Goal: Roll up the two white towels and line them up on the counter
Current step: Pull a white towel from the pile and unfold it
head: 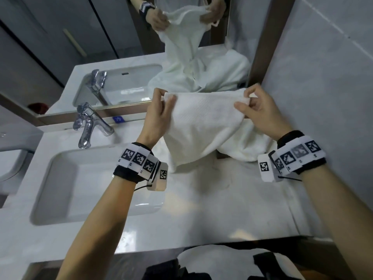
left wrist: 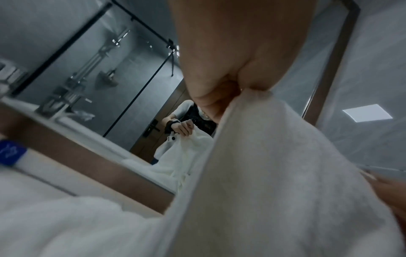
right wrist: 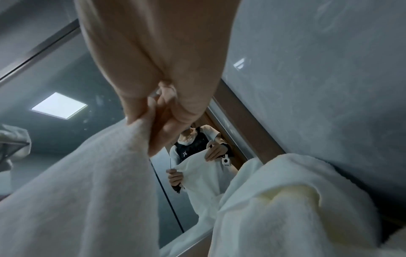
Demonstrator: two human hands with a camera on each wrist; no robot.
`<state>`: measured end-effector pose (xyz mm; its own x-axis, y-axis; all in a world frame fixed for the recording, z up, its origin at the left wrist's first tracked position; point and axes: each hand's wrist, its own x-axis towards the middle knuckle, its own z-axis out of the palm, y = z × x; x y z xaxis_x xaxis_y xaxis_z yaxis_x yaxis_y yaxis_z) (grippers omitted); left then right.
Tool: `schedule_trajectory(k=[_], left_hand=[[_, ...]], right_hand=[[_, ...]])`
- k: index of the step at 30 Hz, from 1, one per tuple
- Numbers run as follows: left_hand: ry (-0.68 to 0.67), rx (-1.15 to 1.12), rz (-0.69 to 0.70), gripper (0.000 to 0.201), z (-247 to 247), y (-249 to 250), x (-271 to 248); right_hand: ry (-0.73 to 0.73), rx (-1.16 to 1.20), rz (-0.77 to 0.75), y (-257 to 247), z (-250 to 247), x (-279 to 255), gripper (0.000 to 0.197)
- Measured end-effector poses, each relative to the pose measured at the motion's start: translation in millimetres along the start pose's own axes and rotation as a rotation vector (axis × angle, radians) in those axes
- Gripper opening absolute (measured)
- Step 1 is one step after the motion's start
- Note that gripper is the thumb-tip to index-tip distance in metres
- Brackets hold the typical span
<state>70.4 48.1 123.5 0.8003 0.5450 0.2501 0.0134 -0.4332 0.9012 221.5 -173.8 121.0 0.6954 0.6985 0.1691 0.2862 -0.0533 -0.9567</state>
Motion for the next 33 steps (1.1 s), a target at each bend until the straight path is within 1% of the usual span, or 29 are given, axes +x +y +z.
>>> schedule_trajectory(k=[2,5,7,9,11,12,14,15,16,17,19,21,22,24,26,27,28,29,31,33], left_hand=[[-0.007,-0.101,-0.064,0.017,2.5,0.3,-3.3],[-0.09,-0.143,-0.166,0.022,0.5,-5.2,-5.3],[-0.171,-0.172,-0.255,0.028,-2.3,-12.1,-6.2],[-0.21,-0.223,-0.307,0.033,-2.7,-21.5,-6.0],[-0.22,-0.224,-0.296,0.028,0.8,-30.0,-5.4],[-0.213,-0.208,-0.294,0.025,4.1,-34.5,-4.5],[-0.169,-0.146,-0.315,0.015,13.1,-43.8,-2.5],[-0.14,-0.099,-0.332,0.014,16.9,-48.9,-1.7],[-0.125,-0.063,-0.355,0.018,19.8,-55.2,-0.7],[-0.124,-0.05,-0.383,0.02,22.1,-62.1,0.0],[-0.11,-0.061,-0.459,0.018,24.8,-78.3,1.2],[-0.05,-0.06,-0.547,0.02,25.0,-96.2,1.2],[-0.031,-0.066,-0.586,0.024,23.7,-104.9,0.4],[-0.063,-0.111,-0.656,0.032,20.2,-116.6,-4.1],[-0.175,-0.114,-0.766,0.039,15.3,-125.2,-11.8],[-0.243,-0.081,-0.82,0.047,12.5,-129.5,-16.7],[-0.306,-0.064,-0.858,0.053,10.1,-133.7,-22.5],[-0.355,-0.077,-0.873,0.055,8.9,-138.0,-28.4],[-0.389,-0.17,-0.852,0.046,9.3,-141.4,-38.2],[-0.336,-0.208,-0.772,0.03,9.4,-137.9,-40.6]], right_hand=[[0.024,0.085,0.018,3.1,0.4,2.0,0.02],[0.036,0.04,0.093,13.8,1.4,6.3,0.023],[0.057,0.013,0.136,22.1,1.9,10.5,0.021],[0.086,0.013,0.181,30.2,3.2,15.1,0.018],[0.117,0.049,0.235,37.6,8.4,18.8,0.013],[0.141,0.067,0.267,40.7,11.9,20.5,0.015],[0.176,0.116,0.357,48.9,20.2,24.6,0.031],[0.167,0.142,0.419,52.9,24.9,26.1,0.04],[0.142,0.172,0.49,56.9,29.4,26.6,0.049],[0.107,0.207,0.558,61.3,34.0,26.0,0.052],[0.009,0.223,0.677,71.7,44.4,20.9,0.038],[-0.063,0.116,0.755,85.1,55.7,13.3,0.03],[-0.075,0.044,0.766,92.2,60.4,9.5,0.029],[-0.054,-0.06,0.761,102.2,67.1,4.2,0.03],[-0.03,-0.061,0.757,103.8,69.8,3.5,0.025],[-0.021,-0.04,0.758,102.2,70.9,4.0,0.024],[-0.01,-0.022,0.756,101.9,71.9,4.3,0.024],[0.006,-0.016,0.748,101.5,73.2,4.6,0.025],[0.037,-0.019,0.712,100.0,75.6,4.0,0.02],[0.058,0.018,0.679,96.3,76.8,3.3,0.017]])
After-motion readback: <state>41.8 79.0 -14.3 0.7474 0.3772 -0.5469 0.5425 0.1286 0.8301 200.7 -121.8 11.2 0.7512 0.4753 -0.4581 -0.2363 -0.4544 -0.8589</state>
